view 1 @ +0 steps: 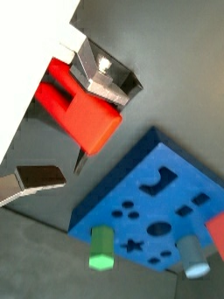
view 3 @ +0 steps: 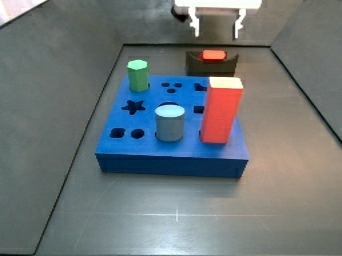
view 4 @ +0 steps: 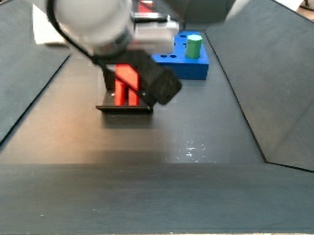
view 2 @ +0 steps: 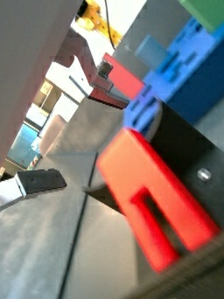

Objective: Pick up the square-circle object. Move up. Place the square-circle object on the fixture. Regrasp the square-circle object. Move to above the board. Insert the square-circle object.
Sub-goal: Regrasp the square-circle object.

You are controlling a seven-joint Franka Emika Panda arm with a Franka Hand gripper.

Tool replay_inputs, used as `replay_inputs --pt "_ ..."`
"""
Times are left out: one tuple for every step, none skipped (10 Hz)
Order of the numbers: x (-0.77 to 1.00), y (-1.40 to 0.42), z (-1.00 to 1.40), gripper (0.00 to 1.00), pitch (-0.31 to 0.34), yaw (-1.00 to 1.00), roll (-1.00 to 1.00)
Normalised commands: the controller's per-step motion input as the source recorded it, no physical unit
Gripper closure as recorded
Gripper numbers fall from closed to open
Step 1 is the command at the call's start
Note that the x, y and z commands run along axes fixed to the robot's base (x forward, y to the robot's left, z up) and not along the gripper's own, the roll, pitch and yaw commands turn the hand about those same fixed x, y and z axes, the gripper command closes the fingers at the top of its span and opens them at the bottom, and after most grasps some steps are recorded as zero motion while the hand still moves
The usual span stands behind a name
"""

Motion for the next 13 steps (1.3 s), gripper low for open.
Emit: replay_inputs --pt "-0.04 0.0 0.69 0.0 0.033 0.0 0.05" --pt "-0.03 0.0 0.51 0.0 0.044 0.0 0.05" --pt "-0.03 0.0 0.27 0.0 0.06 0.0 0.06" --pt "-0.12 -0.88 0.98 0.0 0.059 0.02 1.0" --pt "-0.11 -0.81 0.79 0.0 0.054 0.02 1.0" --pt "-0.11 -0.73 0.7 0.0 0.047 0.02 1.0" --pt "-0.12 -0.52 0.44 0.0 0.035 0.02 1.0" --pt "-0.09 -0.35 0.23 0.0 0.032 0.02 1.0" --pt "-0.05 -0.19 0.06 0.0 0.03 0.02 1.0" --pt "-0.03 -0.06 0.03 0.0 0.031 0.02 1.0" --pt "-0.02 -0.03 0.04 0.0 0.032 0.02 1.0" --pt "-0.02 -0.04 0.02 0.0 0.028 0.02 1.0" --pt "-0.04 -0.03 0.02 0.0 0.022 0.02 1.0"
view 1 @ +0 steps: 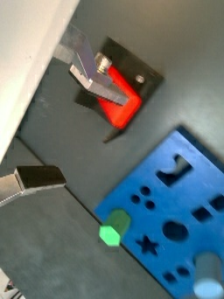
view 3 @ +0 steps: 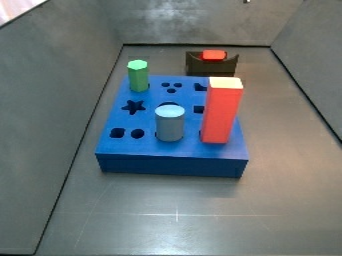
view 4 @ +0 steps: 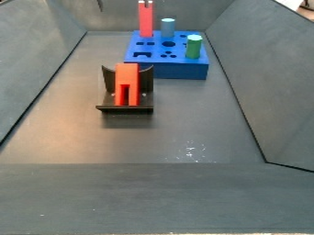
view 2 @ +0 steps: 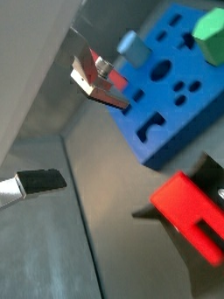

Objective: Pick up the square-circle object. Move up. Place the square-circle object on the fixture. Regrasp the square-circle object. Move to above the board. Insert the square-circle object.
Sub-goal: Regrasp the square-circle object.

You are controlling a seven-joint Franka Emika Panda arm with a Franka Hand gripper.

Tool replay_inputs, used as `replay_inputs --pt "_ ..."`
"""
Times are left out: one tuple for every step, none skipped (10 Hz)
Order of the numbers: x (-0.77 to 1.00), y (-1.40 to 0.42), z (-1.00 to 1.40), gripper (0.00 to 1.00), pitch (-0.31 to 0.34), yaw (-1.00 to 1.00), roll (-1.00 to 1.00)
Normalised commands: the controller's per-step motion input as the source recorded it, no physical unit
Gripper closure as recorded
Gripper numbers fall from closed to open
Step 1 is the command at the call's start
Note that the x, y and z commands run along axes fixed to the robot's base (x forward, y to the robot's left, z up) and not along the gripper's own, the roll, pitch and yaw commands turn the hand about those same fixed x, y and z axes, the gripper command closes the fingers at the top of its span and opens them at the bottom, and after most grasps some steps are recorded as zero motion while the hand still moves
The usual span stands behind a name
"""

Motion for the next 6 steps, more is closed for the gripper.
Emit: replay_inputs --pt "-0.04 -0.03 0.02 0.0 0.019 0.02 1.0" --pt "-0.04 -0.03 0.0 0.0 0.011 0.02 1.0" --pt "-0.04 -0.03 0.01 0.0 0.006 0.02 1.0" --pt "-0.03 -0.02 0.01 0.0 0.0 0.02 1.0" --pt "-0.03 -0.02 0.01 0.0 -0.006 0.02 1.0" --pt "-0.02 -0.02 0.01 0.0 -0.011 0.02 1.0"
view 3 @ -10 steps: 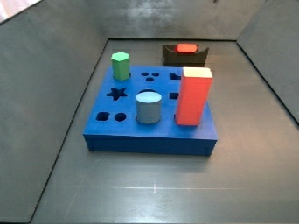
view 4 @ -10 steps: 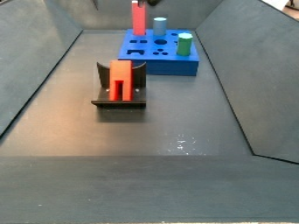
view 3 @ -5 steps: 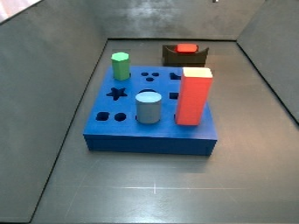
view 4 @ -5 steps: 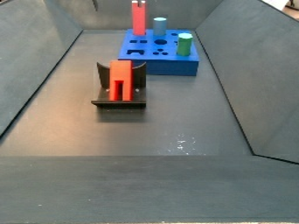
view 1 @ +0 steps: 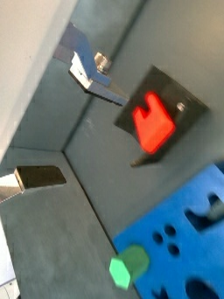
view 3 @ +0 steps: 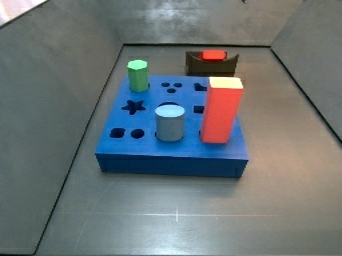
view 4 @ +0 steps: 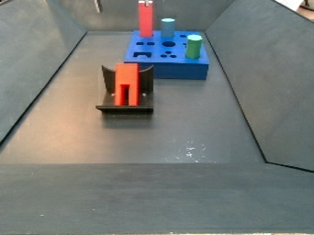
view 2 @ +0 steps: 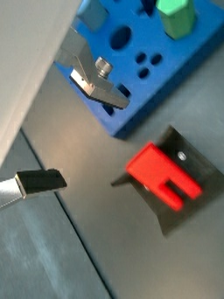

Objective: Pick up the square-circle object. Move up. Place the square-circle object on the fixture. Regrasp the square-circle object. Move to above the board. Insert the square-circle object.
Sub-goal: Regrasp the square-circle object.

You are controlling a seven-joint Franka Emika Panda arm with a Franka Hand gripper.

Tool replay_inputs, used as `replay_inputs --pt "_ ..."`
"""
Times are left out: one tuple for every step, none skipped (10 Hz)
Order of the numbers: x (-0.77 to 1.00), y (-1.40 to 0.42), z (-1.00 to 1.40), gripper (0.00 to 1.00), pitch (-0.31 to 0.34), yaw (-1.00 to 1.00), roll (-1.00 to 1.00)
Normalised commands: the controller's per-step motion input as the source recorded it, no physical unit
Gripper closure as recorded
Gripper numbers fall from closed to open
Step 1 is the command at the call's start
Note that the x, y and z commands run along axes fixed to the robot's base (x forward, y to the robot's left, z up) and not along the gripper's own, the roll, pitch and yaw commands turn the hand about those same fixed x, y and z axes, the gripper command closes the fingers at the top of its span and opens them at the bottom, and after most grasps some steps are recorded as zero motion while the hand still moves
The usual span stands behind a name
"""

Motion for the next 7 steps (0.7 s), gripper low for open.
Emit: replay_inputs --pt "-0.03 -0.02 0.0 0.0 -0.011 0.02 1.0" --pt "-0.02 -0.02 0.01 0.0 -0.009 0.03 1.0" --pt "-0.01 -0.02 0.01 0.0 -0.007 0.03 1.0" --pt "0.0 -0.02 0.01 0.0 0.001 0.03 1.0" --pt "0.02 -0.02 0.0 0.0 0.006 0.03 1.0" --pt "0.03 -0.02 -0.01 0.0 0.017 0.03 1.0" --pt "0.04 -0.02 -0.01 0.0 0.024 0.04 1.0"
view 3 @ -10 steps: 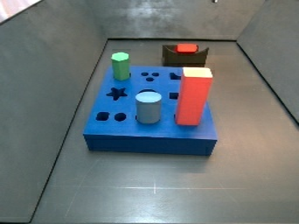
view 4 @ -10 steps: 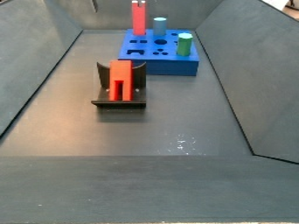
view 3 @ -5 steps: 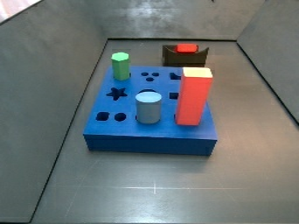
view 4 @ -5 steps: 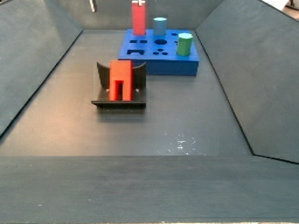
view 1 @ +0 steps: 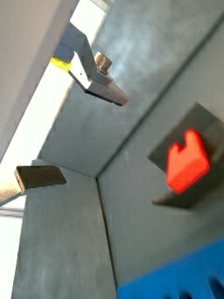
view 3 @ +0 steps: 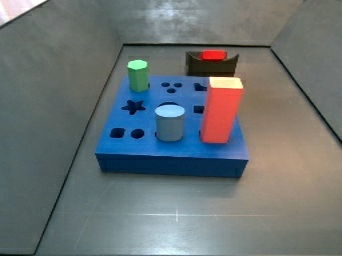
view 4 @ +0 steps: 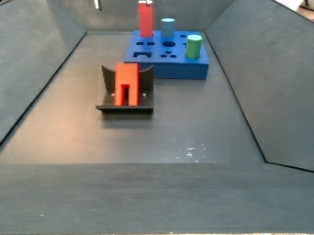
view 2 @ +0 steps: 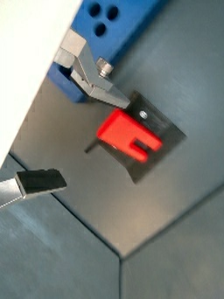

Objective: Pick up the square-circle object. Move up. Place the square-circle object on the fixture. Regrasp the square-circle object. Move to above the board. Insert the square-circle object.
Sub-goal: Regrasp the square-circle object.

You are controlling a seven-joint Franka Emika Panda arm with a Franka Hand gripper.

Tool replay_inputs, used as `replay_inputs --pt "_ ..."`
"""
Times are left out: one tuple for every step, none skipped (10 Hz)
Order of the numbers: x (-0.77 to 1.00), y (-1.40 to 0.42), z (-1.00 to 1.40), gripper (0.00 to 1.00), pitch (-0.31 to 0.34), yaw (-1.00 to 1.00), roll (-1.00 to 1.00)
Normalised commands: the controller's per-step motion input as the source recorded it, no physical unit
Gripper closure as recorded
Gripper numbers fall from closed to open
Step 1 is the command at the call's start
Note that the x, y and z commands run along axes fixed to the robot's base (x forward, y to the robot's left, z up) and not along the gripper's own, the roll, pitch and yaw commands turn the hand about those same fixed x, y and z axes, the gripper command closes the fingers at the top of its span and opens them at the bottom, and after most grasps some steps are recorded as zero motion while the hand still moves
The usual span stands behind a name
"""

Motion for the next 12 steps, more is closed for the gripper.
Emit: replay_inputs --pt "0.06 -0.03 -0.01 0.0 0.049 0.05 1.0" --pt "0.07 -0.03 -0.01 0.0 0.062 0.05 1.0" --pt "0.08 -0.03 -0.01 0.0 0.088 0.06 1.0" --pt "0.09 -0.04 -0.02 0.0 0.128 0.09 1.0" --pt "0.09 -0.04 -0.01 0.0 0.139 0.11 0.79" --pt "0.09 -0.04 -0.01 0.0 0.136 0.12 0.66" --pt "0.09 -0.04 -0.02 0.0 0.122 0.14 0.41" --pt "0.09 -0.03 -0.01 0.0 0.113 0.15 0.31" --pt "0.03 0.08 -1.0 0.0 -0.002 0.26 0.17" --pt "0.03 0.08 -1.0 0.0 -0.019 0.25 0.15" --pt "0.05 0.07 -1.0 0.0 -0.072 0.21 0.13" --pt "0.06 0.06 -1.0 0.0 -0.109 0.17 0.11"
